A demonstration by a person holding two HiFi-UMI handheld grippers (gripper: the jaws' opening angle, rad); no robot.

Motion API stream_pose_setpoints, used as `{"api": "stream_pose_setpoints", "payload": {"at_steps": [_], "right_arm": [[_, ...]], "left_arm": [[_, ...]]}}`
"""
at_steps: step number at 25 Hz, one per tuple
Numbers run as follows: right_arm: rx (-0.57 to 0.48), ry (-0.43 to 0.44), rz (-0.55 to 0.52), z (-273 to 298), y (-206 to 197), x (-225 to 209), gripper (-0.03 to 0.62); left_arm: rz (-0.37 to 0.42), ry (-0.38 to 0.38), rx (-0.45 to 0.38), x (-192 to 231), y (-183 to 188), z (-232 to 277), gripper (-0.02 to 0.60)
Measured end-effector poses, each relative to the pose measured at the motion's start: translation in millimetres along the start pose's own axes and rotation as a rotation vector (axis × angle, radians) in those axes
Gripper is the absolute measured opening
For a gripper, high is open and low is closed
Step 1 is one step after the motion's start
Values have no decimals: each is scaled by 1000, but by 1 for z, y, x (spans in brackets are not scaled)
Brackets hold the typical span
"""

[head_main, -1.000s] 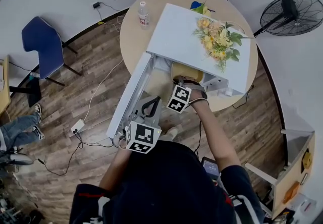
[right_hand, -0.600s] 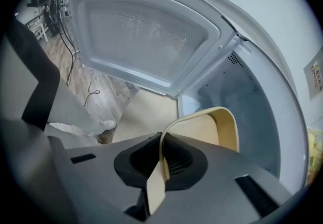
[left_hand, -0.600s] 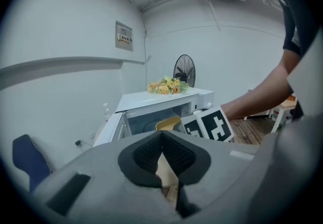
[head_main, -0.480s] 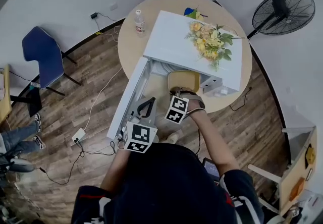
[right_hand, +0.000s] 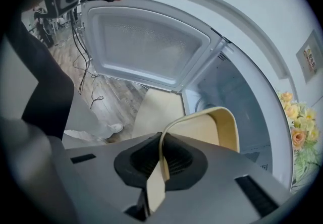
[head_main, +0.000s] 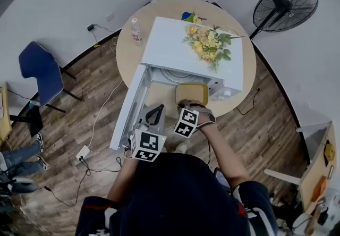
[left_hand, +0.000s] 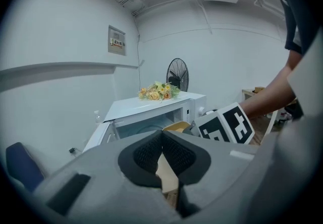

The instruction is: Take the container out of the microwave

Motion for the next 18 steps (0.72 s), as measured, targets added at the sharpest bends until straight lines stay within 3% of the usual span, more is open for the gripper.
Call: {"api": "stream_pose_setpoints", "payload": {"at_steps": [18], "right_arm": [[63,41,128,-29,-49,19,15]], "left_arm": [[77,-93,-78,-24,36,12,12]]}}
Point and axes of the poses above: the fingertips, and each gripper's own axes: z forward along the fingers, x to its left, y out of its top, the point moved 8 cm from there along -z, backward along the fingers, and after that the axes turned 14 degrees about x, right-handed, at the moved point
